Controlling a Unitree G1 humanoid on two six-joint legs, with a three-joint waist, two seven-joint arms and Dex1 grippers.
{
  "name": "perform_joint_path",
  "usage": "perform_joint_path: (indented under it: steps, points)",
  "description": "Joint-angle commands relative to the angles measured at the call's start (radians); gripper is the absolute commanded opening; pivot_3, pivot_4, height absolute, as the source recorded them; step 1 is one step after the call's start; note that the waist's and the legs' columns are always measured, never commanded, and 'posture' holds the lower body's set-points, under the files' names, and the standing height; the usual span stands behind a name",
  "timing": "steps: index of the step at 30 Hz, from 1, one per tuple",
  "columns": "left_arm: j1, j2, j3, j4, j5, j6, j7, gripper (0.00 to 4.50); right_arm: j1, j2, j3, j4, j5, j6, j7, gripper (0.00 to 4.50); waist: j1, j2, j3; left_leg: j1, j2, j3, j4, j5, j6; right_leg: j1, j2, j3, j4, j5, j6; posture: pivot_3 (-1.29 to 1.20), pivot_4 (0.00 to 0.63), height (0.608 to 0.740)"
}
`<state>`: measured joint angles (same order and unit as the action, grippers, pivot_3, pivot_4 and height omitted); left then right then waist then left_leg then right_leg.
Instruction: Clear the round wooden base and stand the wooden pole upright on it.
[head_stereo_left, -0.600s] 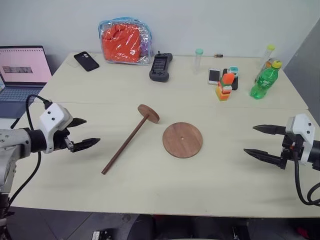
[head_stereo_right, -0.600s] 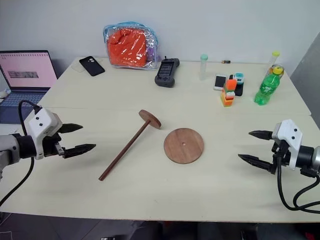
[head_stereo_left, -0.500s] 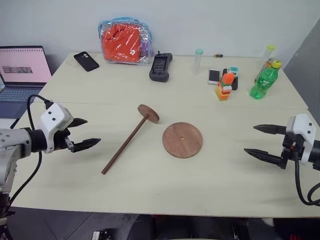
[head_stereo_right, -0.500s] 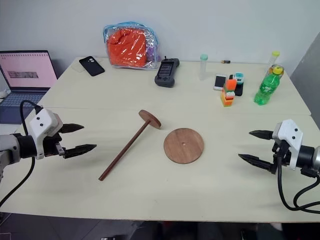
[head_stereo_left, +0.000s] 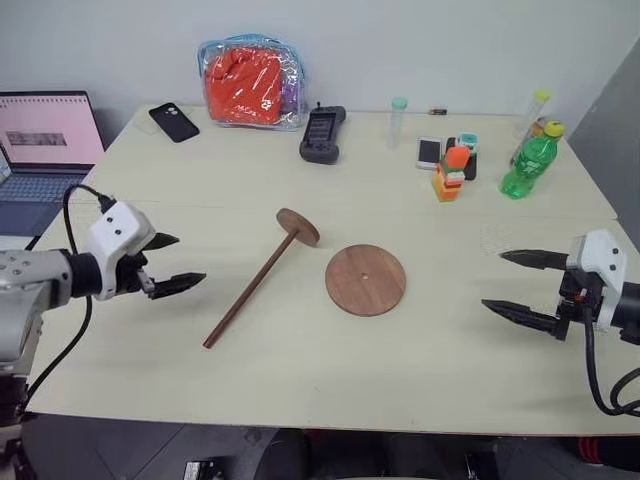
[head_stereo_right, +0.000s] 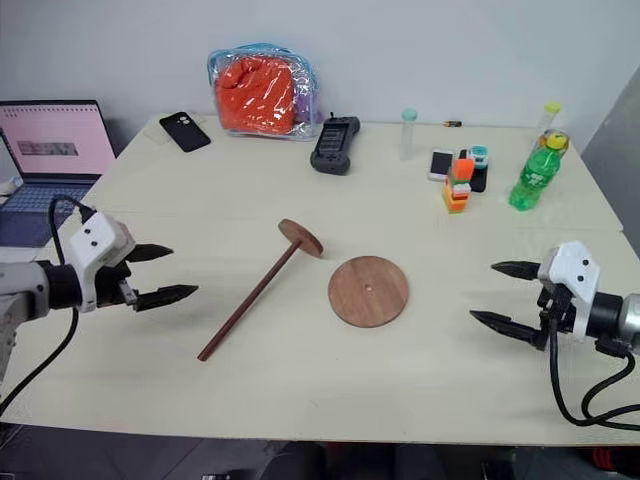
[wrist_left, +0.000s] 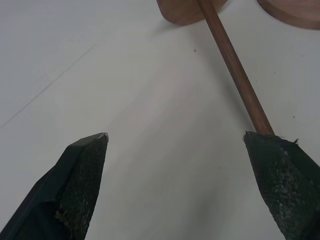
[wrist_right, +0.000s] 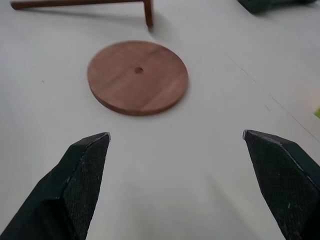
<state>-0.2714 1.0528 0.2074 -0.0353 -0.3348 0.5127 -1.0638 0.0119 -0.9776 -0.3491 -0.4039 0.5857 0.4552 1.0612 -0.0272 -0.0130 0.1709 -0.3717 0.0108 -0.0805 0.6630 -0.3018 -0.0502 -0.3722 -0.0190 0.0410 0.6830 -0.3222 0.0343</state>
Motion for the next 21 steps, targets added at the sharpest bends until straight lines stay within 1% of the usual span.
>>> perform_joint_path:
  steps: [1,5,9,11,16,21]
  points:
    - [-0.055,-0.011,-0.039,-0.088,-0.021,0.114,0.043,4.5,-0.046,0.023,0.027,-0.1,0.072,0.049,-0.036,4.48,-0.001,0.0,0.0,0.0,0.0,0.0,0.0,0.0,0.0,0.0,0.0,0.0,0.0,0.0,0.0,0.0,0.15,0.74]
    - [-0.147,-0.04,-0.161,-0.182,-0.009,0.294,0.1,4.5,-0.11,0.078,0.111,-0.204,0.143,0.118,-0.1,4.48,-0.001,0.0,0.0,0.0,0.0,0.0,0.0,0.0,0.0,0.0,0.001,0.0,0.001,0.0,0.0,0.0,0.15,0.74]
    - [-0.286,-0.086,-0.279,-0.176,-0.003,0.467,0.14,4.5,-0.136,0.108,0.154,-0.25,0.16,0.148,-0.143,4.48,0.001,-0.001,0.001,-0.004,-0.001,-0.001,0.002,0.0,0.0,-0.002,0.003,-0.001,0.001,0.0,0.0,0.0,0.15,0.74]
    - [-0.357,-0.104,-0.342,-0.147,0.035,0.505,0.168,4.5,-0.134,0.114,0.163,-0.258,0.16,0.15,-0.152,4.48,0.001,-0.002,0.001,-0.005,-0.001,-0.002,0.003,0.0,0.0,-0.002,0.003,-0.002,0.001,0.0,0.0,0.0,0.15,0.74]
    - [-0.488,-0.196,-0.425,-0.041,0.044,0.608,0.196,4.5,-0.126,0.138,0.186,-0.292,0.17,0.156,-0.172,4.48,0.0,-0.002,0.001,-0.006,-0.002,-0.002,0.004,0.0,0.0,-0.003,0.003,-0.003,0.001,0.0,0.0,0.0,0.15,0.74]
    - [-0.544,-0.207,-0.522,0.014,0.074,0.623,0.167,4.5,-0.13,0.154,0.205,-0.327,0.187,0.164,-0.187,4.48,-0.004,-0.002,0.001,-0.007,-0.001,-0.002,0.004,0.0,-0.001,-0.004,0.003,-0.002,0.001,0.0,0.0,0.0,0.15,0.74]
